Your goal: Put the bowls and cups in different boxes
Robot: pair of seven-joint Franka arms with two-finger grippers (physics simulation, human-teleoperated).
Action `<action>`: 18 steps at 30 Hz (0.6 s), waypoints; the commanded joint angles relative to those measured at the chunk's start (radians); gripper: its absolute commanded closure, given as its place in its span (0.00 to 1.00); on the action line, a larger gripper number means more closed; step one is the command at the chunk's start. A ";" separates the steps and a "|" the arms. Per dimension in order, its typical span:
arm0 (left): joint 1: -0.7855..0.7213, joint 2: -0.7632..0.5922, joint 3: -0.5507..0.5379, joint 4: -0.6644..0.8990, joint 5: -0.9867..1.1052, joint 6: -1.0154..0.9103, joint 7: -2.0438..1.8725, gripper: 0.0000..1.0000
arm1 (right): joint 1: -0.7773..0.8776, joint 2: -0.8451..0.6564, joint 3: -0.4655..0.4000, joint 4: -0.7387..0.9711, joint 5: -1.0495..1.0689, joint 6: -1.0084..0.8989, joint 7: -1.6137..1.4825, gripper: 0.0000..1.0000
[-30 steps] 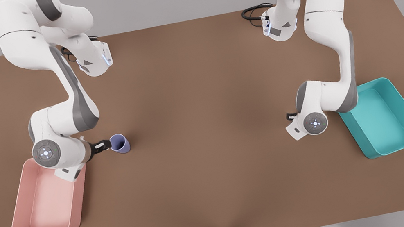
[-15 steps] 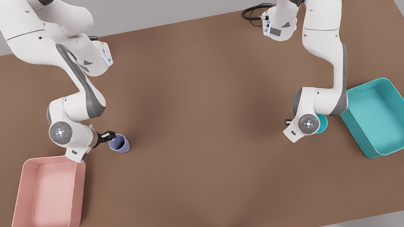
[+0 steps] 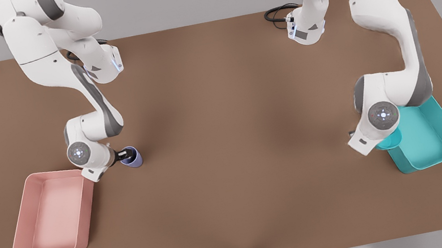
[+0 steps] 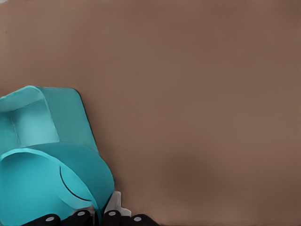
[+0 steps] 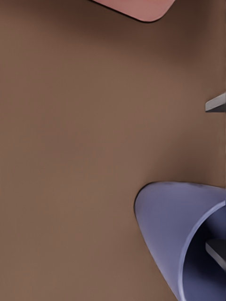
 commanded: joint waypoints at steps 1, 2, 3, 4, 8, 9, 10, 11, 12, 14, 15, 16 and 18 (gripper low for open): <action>0.075 0.007 0.003 0.045 0.005 -0.202 -0.003 0.79 | 0.000 0.012 0.000 0.000 0.002 0.018 0.006 0.16; 0.112 0.022 0.003 0.045 0.002 -0.156 -0.003 0.79 | 0.000 0.021 0.000 0.000 0.000 0.019 0.006 0.27; 0.149 0.051 0.003 0.047 -0.003 -0.121 -0.001 0.79 | 0.003 0.029 0.000 0.004 0.000 0.019 0.006 0.43; 0.181 0.082 0.003 0.067 -0.003 -0.113 0.026 0.79 | 0.012 0.035 -0.001 0.012 0.000 0.018 0.005 0.57; 0.204 0.149 0.017 0.025 -0.006 0.026 0.034 0.79 | 0.029 0.041 0.000 0.047 0.000 -0.015 0.011 0.79; 0.218 0.156 0.018 0.015 -0.006 0.054 0.036 0.79 | 0.029 0.040 0.000 0.049 -0.001 -0.018 0.005 0.79; 0.230 0.163 0.020 0.002 -0.006 0.077 0.036 0.79 | 0.029 0.034 0.000 0.061 0.000 -0.024 0.002 0.79; 0.238 0.173 0.035 -0.010 -0.006 0.110 0.036 0.79 | 0.017 0.032 0.000 0.131 -0.001 -0.103 -0.027 0.79; 0.238 0.173 0.044 -0.028 -0.006 0.140 0.036 0.79 | 0.009 0.032 -0.001 0.202 -0.001 -0.172 -0.058 0.79; 0.246 0.179 0.053 -0.059 -0.007 0.173 0.036 0.79 | -0.033 0.041 -0.004 0.400 -0.001 -0.257 -0.176 0.79; 0.255 0.186 0.055 -0.062 -0.007 0.192 0.036 0.79 | -0.056 0.041 -0.006 0.455 -0.001 -0.257 -0.227 0.79; 0.266 0.194 0.055 -0.064 -0.007 0.206 0.037 0.79 | -0.085 0.041 -0.006 0.501 -0.001 -0.257 -0.256 0.79; 0.279 0.212 0.055 -0.062 -0.007 0.232 0.037 0.79 | -0.126 0.055 -0.007 0.558 0.000 -0.257 -0.293 0.79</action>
